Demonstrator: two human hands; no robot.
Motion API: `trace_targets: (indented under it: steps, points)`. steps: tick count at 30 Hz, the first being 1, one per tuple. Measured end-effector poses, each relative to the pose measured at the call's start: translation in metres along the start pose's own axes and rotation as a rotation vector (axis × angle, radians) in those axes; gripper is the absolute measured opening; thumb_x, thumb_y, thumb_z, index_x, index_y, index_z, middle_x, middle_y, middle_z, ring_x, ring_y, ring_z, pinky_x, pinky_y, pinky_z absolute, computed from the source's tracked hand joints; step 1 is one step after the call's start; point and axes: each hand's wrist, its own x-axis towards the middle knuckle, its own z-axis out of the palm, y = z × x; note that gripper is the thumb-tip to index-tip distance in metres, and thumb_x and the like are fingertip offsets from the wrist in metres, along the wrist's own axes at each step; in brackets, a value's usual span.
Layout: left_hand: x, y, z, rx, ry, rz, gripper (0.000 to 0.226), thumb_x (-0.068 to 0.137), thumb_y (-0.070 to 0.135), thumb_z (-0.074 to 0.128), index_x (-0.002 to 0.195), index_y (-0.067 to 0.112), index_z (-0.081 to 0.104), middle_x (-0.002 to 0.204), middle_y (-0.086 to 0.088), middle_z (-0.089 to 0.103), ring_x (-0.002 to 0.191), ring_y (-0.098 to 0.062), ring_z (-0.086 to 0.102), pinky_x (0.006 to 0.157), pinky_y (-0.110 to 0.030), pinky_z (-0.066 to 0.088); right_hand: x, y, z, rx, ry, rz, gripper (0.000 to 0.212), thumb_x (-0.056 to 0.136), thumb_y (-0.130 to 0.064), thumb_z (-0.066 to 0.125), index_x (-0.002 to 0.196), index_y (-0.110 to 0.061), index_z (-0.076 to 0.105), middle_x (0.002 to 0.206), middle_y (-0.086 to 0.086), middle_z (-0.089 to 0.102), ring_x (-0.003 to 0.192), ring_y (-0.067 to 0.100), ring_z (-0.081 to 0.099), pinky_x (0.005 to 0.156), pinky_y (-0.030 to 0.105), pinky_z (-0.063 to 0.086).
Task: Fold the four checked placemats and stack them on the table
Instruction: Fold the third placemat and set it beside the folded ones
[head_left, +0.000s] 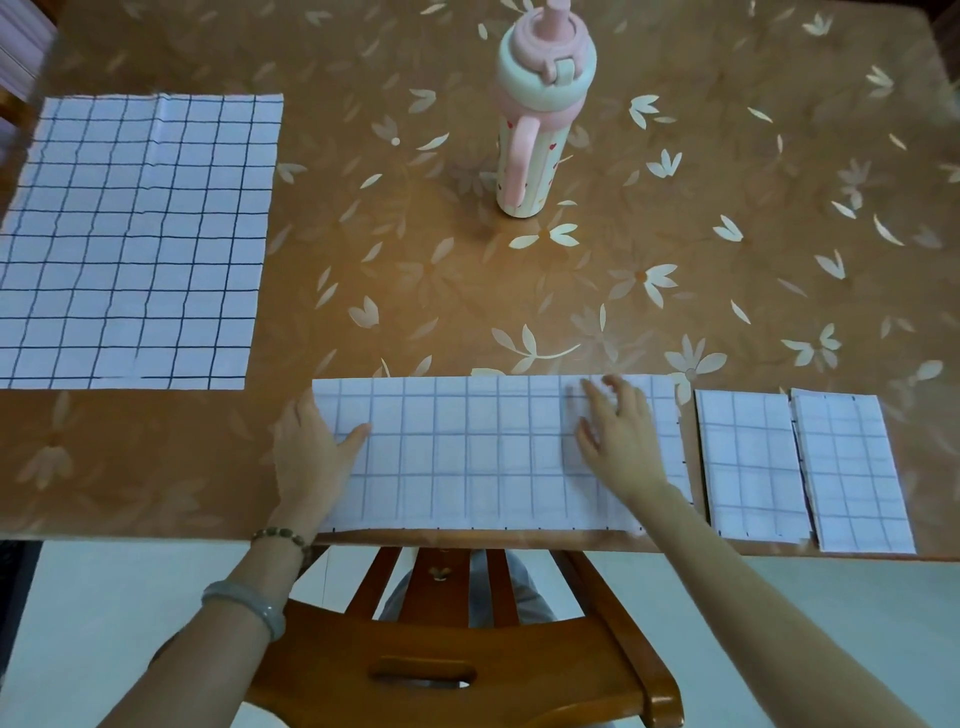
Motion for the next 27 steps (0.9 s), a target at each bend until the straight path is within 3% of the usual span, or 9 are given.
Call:
trace_targets:
  steps: [2,3,6,11,16,22,27]
  points:
    - [-0.002,0.004,0.000,-0.006,0.010,-0.069,0.074,0.073,0.043,0.078,0.130,0.010,0.044,0.126,-0.012,0.052,0.117,-0.031,0.046,0.094,-0.049,0.046,0.001,-0.029,0.004,0.097,-0.086,-0.098,0.045,0.079,-0.008,0.068,0.123,-0.004,0.058,0.106,0.020,0.054,0.091,0.035,0.056,0.067,0.039,0.054]
    - [-0.003,0.007,-0.001,-0.009,0.007,-0.095,0.074,0.072,0.041,0.079,0.129,0.009,0.045,0.126,-0.013,0.051,0.117,-0.032,0.045,0.094,-0.048,0.046,0.002,-0.040,0.007,0.126,-0.158,-0.124,0.047,0.081,-0.012,0.067,0.127,-0.007,0.056,0.105,0.017,0.052,0.092,0.032,0.055,0.065,0.035,0.052]
    - [-0.002,0.013,-0.005,-0.061,-0.001,-0.179,0.078,0.067,0.040,0.083,0.127,0.008,0.044,0.125,-0.013,0.050,0.116,-0.032,0.047,0.091,-0.048,0.047,0.004,-0.056,0.016,0.124,-0.327,-0.091,0.057,0.088,-0.028,0.061,0.141,-0.019,0.041,0.112,0.008,0.045,0.103,0.023,0.047,0.076,0.033,0.047]
    - [0.005,0.011,-0.019,-0.116,-0.168,-0.328,0.068,0.069,0.041,0.082,0.116,0.011,0.042,0.106,-0.008,0.055,0.096,-0.030,0.058,0.068,-0.040,0.049,0.005,-0.056,0.019,0.150,-0.429,-0.015,0.070,0.084,-0.035,0.066,0.144,-0.025,0.032,0.113,0.003,0.038,0.108,0.020,0.041,0.087,0.031,0.045]
    - [0.006,0.009,-0.042,-0.465,-0.358,-0.280,0.018,0.085,0.015,0.072,0.098,0.018,0.060,0.084,0.006,0.060,0.080,-0.014,0.059,0.060,-0.025,0.040,0.008,-0.057,0.019,0.121,-0.440,-0.016,0.073,0.081,-0.035,0.068,0.144,-0.029,0.030,0.108,0.000,0.035,0.108,0.020,0.040,0.081,0.035,0.048]
    - [0.022,0.004,-0.087,-0.528,-0.341,-0.203,0.014,0.084,0.021,0.072,0.096,0.024,0.064,0.085,0.014,0.063,0.082,-0.008,0.060,0.069,-0.031,0.046,0.031,-0.084,0.025,0.124,-0.455,-0.025,0.074,0.080,-0.037,0.069,0.143,-0.029,0.031,0.113,0.003,0.037,0.110,0.022,0.040,0.084,0.040,0.049]
    - [0.035,-0.005,-0.121,-0.504,-0.285,-0.154,0.011,0.085,0.020,0.071,0.091,0.026,0.064,0.084,0.015,0.062,0.079,-0.006,0.060,0.062,-0.025,0.044,0.053,-0.121,0.036,0.136,-0.465,-0.025,0.071,0.079,-0.036,0.068,0.140,-0.030,0.033,0.116,0.003,0.036,0.111,0.023,0.039,0.081,0.040,0.050]
